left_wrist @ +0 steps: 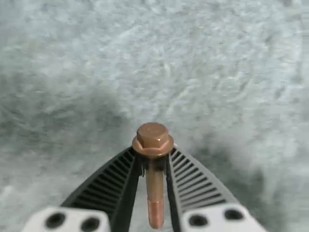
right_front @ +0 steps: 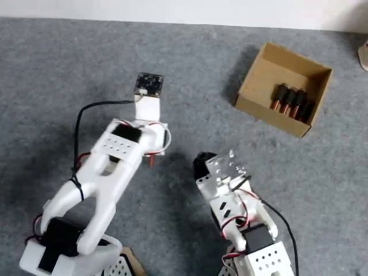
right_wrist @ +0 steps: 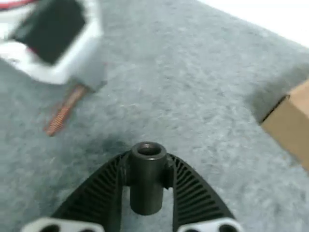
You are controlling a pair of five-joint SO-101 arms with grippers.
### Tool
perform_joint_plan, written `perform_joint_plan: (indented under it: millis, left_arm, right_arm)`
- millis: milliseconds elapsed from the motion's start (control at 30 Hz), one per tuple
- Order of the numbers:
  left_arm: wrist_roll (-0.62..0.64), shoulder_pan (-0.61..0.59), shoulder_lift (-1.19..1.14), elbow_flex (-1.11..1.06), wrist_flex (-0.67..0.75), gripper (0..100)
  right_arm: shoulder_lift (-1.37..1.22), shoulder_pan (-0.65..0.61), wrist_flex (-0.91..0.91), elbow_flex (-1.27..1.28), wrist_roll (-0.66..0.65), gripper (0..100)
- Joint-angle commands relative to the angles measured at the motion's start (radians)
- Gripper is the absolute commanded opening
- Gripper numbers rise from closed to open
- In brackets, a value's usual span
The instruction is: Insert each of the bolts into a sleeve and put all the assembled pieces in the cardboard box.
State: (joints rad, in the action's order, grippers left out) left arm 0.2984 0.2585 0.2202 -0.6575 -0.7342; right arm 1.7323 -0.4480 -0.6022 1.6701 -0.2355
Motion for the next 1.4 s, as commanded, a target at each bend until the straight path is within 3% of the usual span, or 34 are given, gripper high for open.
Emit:
perform_joint_plan:
  millis: [0, 267, 467, 633, 767, 967, 1100, 1367]
  left_arm:
    - [0.026, 0.013, 0.059, 0.007, 0.144, 1]
    - [0.028, -0.024, 0.186, -0.171, 0.528, 1]
    - [0.028, -0.025, 0.461, -0.289, 0.681, 1]
    - [0.035, -0.015, 0.607, -0.292, 0.683, 1]
    - [0.183, 0.019, 0.67, -0.303, 0.655, 1]
    - [0.321, 0.147, 0.753, -0.306, 0.489, 1]
    - [0.338, 0.205, 0.812, -0.311, 0.425, 1]
    - [0.334, 0.263, 0.829, -0.369, 0.428, 1]
  right_arm:
    - [0.091, -0.015, 0.025, 0.03, -0.003, 0.4]
    - [0.099, -0.001, 0.116, 0.113, -0.003, 0.5]
    - [0.097, 0.007, 0.117, 0.113, -0.003, 0.5]
    - [0.097, 0.007, 0.116, 0.113, -0.003, 0.5]
    - [0.097, 0.008, 0.116, 0.113, -0.003, 0.5]
    - [0.101, 0.03, 0.117, 0.113, -0.003, 0.5]
    - [0.102, 0.051, 0.119, 0.113, -0.003, 0.5]
    - [0.102, 0.047, 0.12, 0.113, -0.003, 0.5]
